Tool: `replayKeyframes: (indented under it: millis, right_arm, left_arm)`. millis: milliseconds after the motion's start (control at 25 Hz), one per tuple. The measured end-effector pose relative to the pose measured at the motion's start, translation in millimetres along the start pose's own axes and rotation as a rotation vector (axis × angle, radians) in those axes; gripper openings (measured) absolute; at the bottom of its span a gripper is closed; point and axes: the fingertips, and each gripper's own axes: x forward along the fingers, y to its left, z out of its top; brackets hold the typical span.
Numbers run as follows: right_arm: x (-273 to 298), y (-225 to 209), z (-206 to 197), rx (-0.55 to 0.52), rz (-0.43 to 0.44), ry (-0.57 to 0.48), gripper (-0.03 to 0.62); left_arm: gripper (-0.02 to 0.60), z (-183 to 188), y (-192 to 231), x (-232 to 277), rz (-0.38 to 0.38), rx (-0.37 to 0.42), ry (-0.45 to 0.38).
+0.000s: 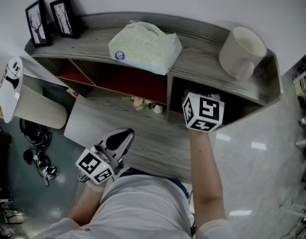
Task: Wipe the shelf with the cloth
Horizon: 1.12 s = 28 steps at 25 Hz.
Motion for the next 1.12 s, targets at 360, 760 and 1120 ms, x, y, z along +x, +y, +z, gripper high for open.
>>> replayKeyframes:
  millis: [360, 760, 1120]
  right_arm:
    - [-26, -65, 2, 0.095, -0.145, -0.028, 0.092]
    - [-56, -118, -16, 0.035, -0.386, 0.01, 0.094]
    - [-68, -135, -60, 0.138, -0.482, 0.111, 0.092]
  left_arm:
    - [0.02, 0, -9, 14, -0.046, 0.012, 0.014]
    - [0.02, -1, -13, 22, -0.087, 0.014, 0.026]
    - [0.02, -5, -8, 20, -0.093, 0.002, 0.034]
